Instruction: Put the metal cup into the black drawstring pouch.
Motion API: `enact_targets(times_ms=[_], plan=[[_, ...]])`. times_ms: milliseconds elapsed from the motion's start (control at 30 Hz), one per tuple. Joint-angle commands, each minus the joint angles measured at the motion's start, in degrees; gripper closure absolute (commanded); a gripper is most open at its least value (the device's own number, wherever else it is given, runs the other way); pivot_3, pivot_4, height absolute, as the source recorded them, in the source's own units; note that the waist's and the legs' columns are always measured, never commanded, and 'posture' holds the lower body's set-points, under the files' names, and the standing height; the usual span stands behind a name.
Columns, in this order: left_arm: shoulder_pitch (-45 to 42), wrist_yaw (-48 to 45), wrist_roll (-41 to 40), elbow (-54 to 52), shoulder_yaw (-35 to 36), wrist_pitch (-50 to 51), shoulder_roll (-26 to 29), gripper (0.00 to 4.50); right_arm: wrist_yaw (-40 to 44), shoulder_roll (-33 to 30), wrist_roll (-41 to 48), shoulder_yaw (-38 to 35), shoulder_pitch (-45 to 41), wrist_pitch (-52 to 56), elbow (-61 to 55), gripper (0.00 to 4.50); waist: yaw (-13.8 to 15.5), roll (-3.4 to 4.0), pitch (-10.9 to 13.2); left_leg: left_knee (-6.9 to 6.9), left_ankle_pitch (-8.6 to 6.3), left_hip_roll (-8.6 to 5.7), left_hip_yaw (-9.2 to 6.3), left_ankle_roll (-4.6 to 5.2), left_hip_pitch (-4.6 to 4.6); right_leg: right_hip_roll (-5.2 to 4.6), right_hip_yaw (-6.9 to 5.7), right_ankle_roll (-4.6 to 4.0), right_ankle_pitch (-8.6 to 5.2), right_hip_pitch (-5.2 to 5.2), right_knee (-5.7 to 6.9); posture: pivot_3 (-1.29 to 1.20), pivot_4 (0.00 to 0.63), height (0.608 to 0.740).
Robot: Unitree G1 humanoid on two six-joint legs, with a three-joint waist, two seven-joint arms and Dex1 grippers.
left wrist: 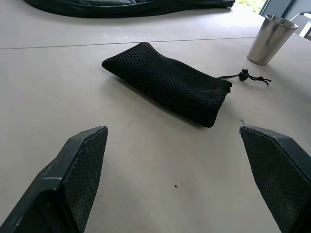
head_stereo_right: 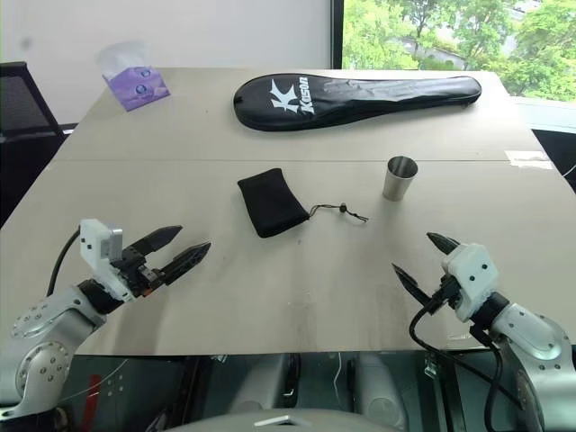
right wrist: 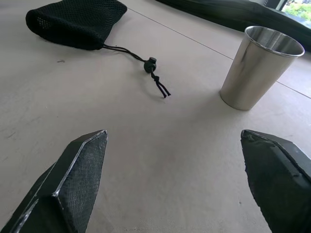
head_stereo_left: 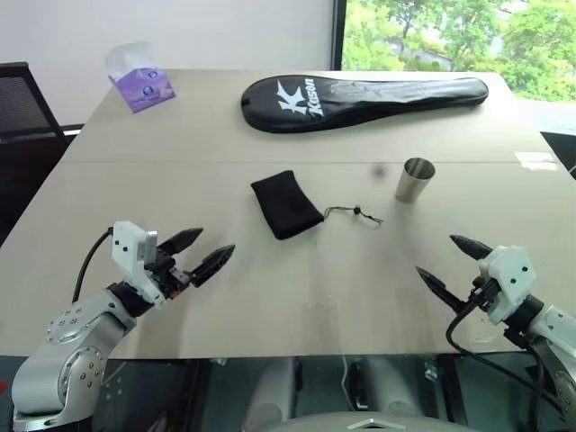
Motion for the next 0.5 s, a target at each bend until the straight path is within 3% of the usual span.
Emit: enact_targets(times_ms=[33,300,500], plan=[[-1.6,-0.9,-1.0,-0.3,1.1,-0.6,1.1,0.00,0.0,-0.3,0.3,-1.3,-1.3,-2.4,-0.6,0.06,0.0,0.00,0.0,0.00,0.00,0.00,0.00,0.00,0.00,0.00,0.00,0.00,0.00,0.00,0.00,0.00,0.150,0.740],[-6.2,1.8,0.6,-4.1,-2.5,2.2,2.0,0.00,0.2,0.5,2.6,1.4,-6.9,-1.9,-1.8,0.06,0.0,0.00,0.0,0.00,0.00,0.00,0.01,0.00,-0.01,0.01,0.01,0.01,0.01,0.00,0.00,0.00,0.150,0.740],[-9.1,15.1,18.4,-13.2,-14.1,2.5,3.0,0.00,6.6,-3.5,9.1,3.2,-7.0,0.6,-7.3,0.06,0.0,0.01,0.0,-0.03,0.00,-0.01,0.00,0.00,-0.01,0.01,0.02,0.02,0.01,0.00,0.00,0.00,0.150,0.740]])
